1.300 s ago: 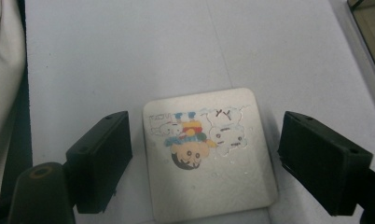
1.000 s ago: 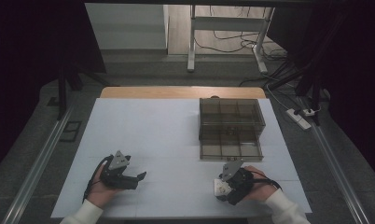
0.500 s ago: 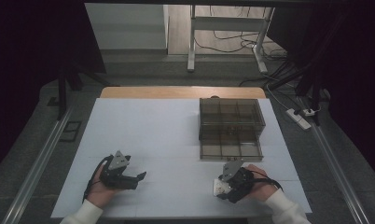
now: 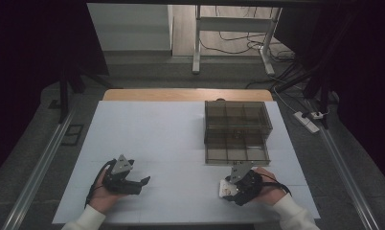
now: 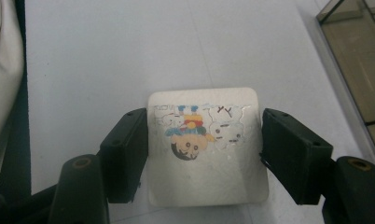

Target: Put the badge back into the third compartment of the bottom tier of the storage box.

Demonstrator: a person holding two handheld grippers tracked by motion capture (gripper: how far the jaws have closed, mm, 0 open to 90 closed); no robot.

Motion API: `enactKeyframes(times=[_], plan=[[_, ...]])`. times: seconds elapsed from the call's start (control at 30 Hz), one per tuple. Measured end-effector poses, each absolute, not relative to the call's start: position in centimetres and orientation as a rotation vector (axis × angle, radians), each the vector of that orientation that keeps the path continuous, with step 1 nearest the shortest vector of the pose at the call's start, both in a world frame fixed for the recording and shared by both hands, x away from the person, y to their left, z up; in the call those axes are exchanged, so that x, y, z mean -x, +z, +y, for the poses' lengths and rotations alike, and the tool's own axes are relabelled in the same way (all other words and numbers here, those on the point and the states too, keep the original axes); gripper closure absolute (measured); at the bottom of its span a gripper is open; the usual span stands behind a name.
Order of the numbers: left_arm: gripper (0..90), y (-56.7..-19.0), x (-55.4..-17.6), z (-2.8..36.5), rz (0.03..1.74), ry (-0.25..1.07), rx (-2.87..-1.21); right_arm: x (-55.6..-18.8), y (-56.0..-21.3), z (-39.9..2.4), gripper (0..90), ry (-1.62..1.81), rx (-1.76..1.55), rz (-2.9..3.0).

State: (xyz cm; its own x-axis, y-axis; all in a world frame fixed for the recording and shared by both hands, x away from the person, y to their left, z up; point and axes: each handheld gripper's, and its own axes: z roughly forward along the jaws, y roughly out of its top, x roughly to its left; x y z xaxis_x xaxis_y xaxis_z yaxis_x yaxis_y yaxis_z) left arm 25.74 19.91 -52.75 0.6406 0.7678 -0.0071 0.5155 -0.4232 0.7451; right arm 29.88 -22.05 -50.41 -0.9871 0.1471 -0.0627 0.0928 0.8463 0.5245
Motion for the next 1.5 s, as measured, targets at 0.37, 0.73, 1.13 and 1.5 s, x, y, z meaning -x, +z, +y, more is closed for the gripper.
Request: enactKeyframes(times=[0.37, 0.73, 1.13, 1.5], plan=[[12.2, -52.8, -25.7, 19.9, 0.996, 0.436, -2.122, -30.0, -50.1, -22.3, 32.8, 0.868, -0.251, 2.866], [12.2, -52.8, -25.7, 19.9, 0.994, 0.436, -2.124, -30.1, -50.0, -22.4, 32.8, 0.873, -0.266, 2.837], [12.2, -52.8, -25.7, 19.8, 0.996, 0.435, -2.124, -30.2, -49.6, -22.6, 32.8, 0.913, -0.290, 2.791], [12.1, -52.8, -25.7, 19.8, 0.998, 0.433, -2.124, -30.4, -49.4, -22.8, 32.8, 0.937, -0.327, 2.756]])
